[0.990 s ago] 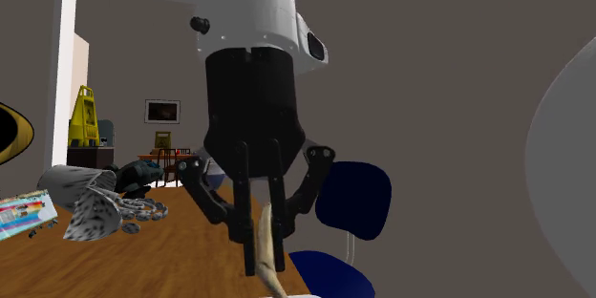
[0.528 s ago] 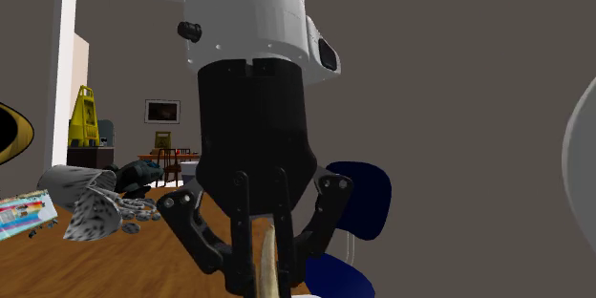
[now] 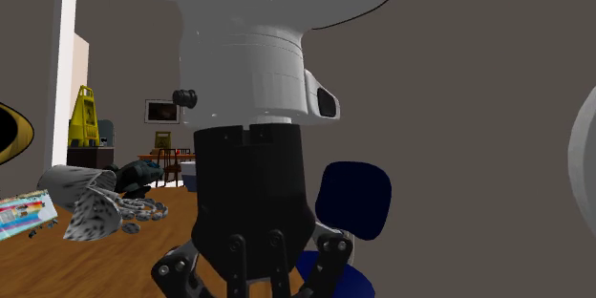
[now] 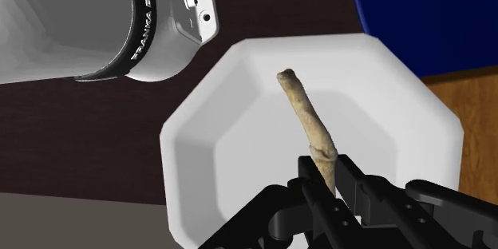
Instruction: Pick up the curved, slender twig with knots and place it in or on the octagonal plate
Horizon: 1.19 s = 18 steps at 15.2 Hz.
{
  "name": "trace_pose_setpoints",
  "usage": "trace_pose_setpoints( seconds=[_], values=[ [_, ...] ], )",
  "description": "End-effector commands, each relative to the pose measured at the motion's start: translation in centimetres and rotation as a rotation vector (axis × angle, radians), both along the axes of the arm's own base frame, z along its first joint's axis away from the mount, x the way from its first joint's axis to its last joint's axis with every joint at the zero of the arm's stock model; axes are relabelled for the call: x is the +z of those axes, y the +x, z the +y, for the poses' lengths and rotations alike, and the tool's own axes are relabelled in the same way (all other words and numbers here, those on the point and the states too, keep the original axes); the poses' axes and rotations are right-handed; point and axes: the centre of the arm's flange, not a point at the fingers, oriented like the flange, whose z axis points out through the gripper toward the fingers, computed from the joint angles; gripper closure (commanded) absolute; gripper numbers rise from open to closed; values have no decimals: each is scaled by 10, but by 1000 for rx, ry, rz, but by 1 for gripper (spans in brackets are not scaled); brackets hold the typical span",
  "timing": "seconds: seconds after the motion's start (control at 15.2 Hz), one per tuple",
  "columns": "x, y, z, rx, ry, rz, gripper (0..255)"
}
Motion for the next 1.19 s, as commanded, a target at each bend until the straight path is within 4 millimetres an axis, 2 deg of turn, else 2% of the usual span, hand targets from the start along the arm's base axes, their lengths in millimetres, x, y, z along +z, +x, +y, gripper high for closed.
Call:
trace_pose_setpoints(
  seconds=[0.0, 0.4, 0.46, 0.79, 1.06, 1.12],
  values=[
    [-4, 1, -1, 0, 0, 0, 255],
    [-4, 1, -1, 0, 0, 0, 255],
    [-4, 1, -1, 0, 0, 0, 0],
    [-4, 1, -1, 0, 0, 0, 0],
    [46, 1, 3, 0, 0, 0, 0],
    [46, 1, 3, 0, 0, 0, 0]
  ],
)
